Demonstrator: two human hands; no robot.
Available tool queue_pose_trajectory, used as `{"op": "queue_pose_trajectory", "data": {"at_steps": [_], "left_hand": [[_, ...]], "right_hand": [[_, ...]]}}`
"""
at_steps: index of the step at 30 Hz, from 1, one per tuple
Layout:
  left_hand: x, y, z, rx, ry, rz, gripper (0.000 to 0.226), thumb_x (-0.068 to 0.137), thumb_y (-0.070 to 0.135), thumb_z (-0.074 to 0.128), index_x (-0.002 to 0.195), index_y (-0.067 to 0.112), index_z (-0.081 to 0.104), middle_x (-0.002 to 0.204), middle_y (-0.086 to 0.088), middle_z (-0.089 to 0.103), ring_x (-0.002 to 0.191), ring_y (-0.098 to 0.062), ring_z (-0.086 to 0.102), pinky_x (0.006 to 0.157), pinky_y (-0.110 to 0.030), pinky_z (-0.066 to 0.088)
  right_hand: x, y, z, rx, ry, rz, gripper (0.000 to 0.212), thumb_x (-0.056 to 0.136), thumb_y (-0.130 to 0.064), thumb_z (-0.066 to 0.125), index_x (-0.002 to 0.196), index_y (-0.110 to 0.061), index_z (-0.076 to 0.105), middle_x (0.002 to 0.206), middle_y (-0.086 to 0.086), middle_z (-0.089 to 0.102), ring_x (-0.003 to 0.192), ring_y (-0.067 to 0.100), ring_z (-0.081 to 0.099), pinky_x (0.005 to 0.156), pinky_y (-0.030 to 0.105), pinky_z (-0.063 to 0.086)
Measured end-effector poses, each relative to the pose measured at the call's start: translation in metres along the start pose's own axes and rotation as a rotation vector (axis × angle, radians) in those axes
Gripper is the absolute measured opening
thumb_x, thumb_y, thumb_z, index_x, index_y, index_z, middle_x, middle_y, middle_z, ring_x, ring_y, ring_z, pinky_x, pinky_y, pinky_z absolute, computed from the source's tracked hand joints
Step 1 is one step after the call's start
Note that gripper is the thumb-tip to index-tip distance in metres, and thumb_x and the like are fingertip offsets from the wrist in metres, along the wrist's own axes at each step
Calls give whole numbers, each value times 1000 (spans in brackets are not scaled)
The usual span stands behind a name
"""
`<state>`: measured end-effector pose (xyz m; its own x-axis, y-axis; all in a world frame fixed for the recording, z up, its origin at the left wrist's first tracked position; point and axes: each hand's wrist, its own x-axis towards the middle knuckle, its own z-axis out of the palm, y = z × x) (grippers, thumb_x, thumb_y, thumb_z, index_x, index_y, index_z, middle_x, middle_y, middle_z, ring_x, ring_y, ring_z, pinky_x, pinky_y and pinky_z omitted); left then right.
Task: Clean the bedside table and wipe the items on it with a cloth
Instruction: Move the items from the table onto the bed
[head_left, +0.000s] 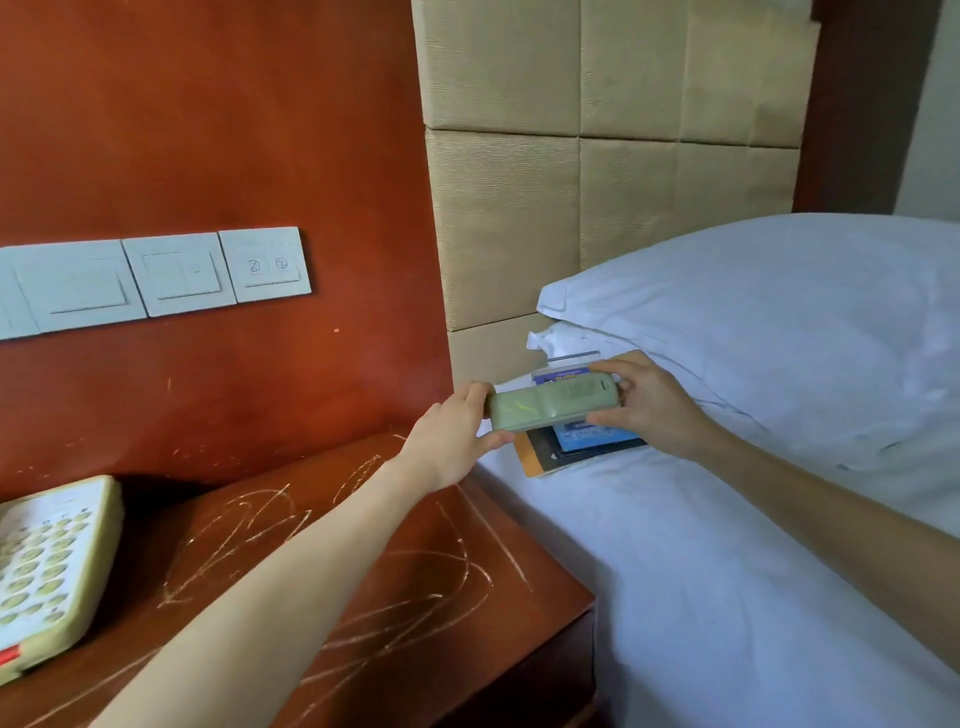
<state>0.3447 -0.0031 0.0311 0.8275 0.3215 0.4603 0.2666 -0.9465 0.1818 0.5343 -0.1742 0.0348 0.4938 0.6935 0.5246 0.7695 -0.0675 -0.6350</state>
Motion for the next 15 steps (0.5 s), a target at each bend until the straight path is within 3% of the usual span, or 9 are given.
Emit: {"op": "queue_pose_trajectory", "data": {"at_steps": [4,6,8,11,15], "left_hand": [[21,14,19,-148,-16,-71,50,92,38,60,131,14,42,124,-2,51,99,-25,57,87,-42,47],[29,19,31,-193,-11,-92,48,93,33,60,132,13,42,126,-5,50,99,-24,55,87,-40,46],[38,22,43,-224,-6,-121,47,94,29,59,133,12,41,127,-6,48,99,-25,55,82,-35,44],[49,25,60,-258,-3,-169,47,95,25,57,137,11,40,128,-8,46,110,-28,53,92,-38,43],[50,27,79,-338,67,-212,41,96,17,54,135,12,44,126,-8,49,112,-23,51,91,-26,38]], "right_hand": [[6,20,-7,34,69,96,72,66,0,83,131,-6,53,113,6,50,92,23,63,76,19,50],[8,28,-8,80,108,154,75,66,3,82,134,-6,50,114,5,53,89,19,63,71,13,49],[9,35,-7,148,132,213,77,67,7,79,136,-6,47,116,8,58,91,21,63,79,24,52],[8,43,-5,139,163,259,73,71,8,76,136,-2,45,123,16,60,103,29,63,94,40,49],[3,48,1,45,193,276,64,76,2,74,134,-3,48,124,16,62,108,29,61,99,40,46]]}}
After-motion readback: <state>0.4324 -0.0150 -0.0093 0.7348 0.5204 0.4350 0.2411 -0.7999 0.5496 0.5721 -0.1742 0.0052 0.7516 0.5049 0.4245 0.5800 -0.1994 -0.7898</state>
